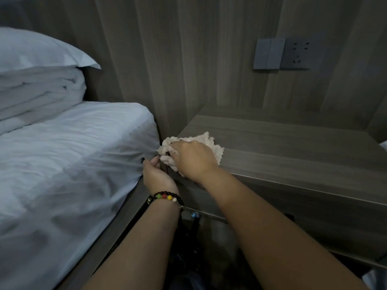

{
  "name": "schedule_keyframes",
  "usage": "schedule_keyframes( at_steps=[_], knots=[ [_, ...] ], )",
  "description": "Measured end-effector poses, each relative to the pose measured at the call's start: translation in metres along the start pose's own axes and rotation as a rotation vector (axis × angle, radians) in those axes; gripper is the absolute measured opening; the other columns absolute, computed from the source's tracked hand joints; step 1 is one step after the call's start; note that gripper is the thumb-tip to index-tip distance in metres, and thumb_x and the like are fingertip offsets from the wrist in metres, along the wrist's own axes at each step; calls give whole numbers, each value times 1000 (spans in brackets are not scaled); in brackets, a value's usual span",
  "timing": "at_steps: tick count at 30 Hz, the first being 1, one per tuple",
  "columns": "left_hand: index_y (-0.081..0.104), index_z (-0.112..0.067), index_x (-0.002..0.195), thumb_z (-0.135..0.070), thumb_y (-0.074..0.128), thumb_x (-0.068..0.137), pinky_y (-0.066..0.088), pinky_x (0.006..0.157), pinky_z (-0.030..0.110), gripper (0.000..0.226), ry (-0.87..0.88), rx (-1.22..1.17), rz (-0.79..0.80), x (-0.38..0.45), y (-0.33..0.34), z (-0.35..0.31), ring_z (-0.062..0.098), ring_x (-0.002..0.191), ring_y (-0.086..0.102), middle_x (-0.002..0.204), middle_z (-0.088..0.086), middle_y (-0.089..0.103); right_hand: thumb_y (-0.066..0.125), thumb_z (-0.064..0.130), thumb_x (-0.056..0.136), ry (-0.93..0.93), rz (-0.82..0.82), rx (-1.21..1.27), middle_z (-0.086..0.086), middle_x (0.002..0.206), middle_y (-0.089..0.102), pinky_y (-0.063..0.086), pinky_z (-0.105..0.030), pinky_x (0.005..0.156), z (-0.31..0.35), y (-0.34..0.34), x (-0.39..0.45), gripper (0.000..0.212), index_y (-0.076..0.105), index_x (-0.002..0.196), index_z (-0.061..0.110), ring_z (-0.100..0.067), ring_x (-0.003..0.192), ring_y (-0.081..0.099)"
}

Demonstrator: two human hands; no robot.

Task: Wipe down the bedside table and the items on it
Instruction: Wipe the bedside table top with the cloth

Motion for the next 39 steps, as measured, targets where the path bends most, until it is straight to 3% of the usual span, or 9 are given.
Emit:
schedule_keyframes(
  at_steps=[4, 7, 9, 12, 18, 21, 26, 35, 39],
  knots=[
    [65, -12, 103, -17, 51, 90, 47, 80, 11, 19, 69, 267, 75, 1, -8, -3, 14, 94, 61, 105, 2, 66, 45, 29, 97, -15, 23, 79, -6, 113, 66, 45, -31, 78, -23, -19, -30, 25, 62, 114, 23, -28, 105, 59],
    [54, -9, 116, -3, 53, 87, 47, 81, 21, 30, 189, 440, 148, -11, -4, -5, 17, 93, 60, 107, 4, 63, 42, 33, 98, -3, 33, 2, 10, 112, 65, 33, -9, 76, -60, -43, -72, 27, 65, 111, 29, -15, 102, 60],
    [44, -10, 127, -4, 56, 86, 46, 91, 32, 43, 208, 505, 177, -19, 1, -5, 18, 96, 56, 115, 4, 57, 38, 40, 95, 53, -62, -102, 8, 112, 67, 38, -21, 85, -90, -62, -100, 34, 65, 112, 28, -17, 102, 63],
    [36, -12, 133, -7, 59, 85, 42, 90, 30, 53, 196, 495, 196, -27, 8, -7, 15, 96, 50, 119, 2, 49, 45, 31, 96, 225, -84, -17, 0, 95, 72, 48, -34, 80, -112, -73, -118, 25, 67, 103, 22, -24, 91, 65],
    [46, -13, 132, -14, 53, 92, 35, 87, 24, 41, 168, 497, 96, -18, 5, -10, 20, 113, 51, 133, 6, 52, 35, 38, 96, 129, -19, -7, -3, 113, 66, 46, -37, 86, -69, -44, -75, 38, 65, 111, 20, -28, 101, 60],
    [57, -11, 121, -17, 49, 93, 35, 79, 24, 30, 180, 519, 50, -8, 3, -12, 16, 96, 51, 113, 3, 59, 41, 29, 98, 107, 38, -61, -10, 113, 65, 45, -32, 78, -49, -22, -33, 30, 62, 113, 14, -31, 101, 60],
    [64, -12, 112, -29, 59, 90, 35, 58, 16, 29, 225, 590, 98, 3, 1, -13, 10, 83, 53, 104, 1, 65, 44, 24, 98, 94, 50, -72, -17, 113, 63, 33, -28, 68, -33, -2, 19, 29, 61, 114, 7, -32, 102, 58],
    [60, -22, 91, -35, 56, 86, 41, 99, 43, 15, 268, 681, 91, 16, 12, -5, 16, 89, 55, 89, -7, 60, 44, 16, 95, 153, 63, -32, -19, 115, 61, 36, -28, 71, -64, 20, 77, 24, 61, 110, 7, -36, 102, 58],
    [63, -24, 118, -31, 52, 90, 40, 78, 18, 30, 374, 537, 164, 25, 13, 9, -13, 83, 53, 101, -15, 62, 43, 14, 96, 139, 43, -19, -19, 115, 61, 39, -29, 74, -78, 23, 95, 24, 62, 107, 3, -35, 104, 57]
  ],
)
Point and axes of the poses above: each hand's wrist, its own x-axis towards the middle knuckle, its own y-axis out of the palm, z = x × y, the point moved 4 cm from there along x, towards the middle knuckle
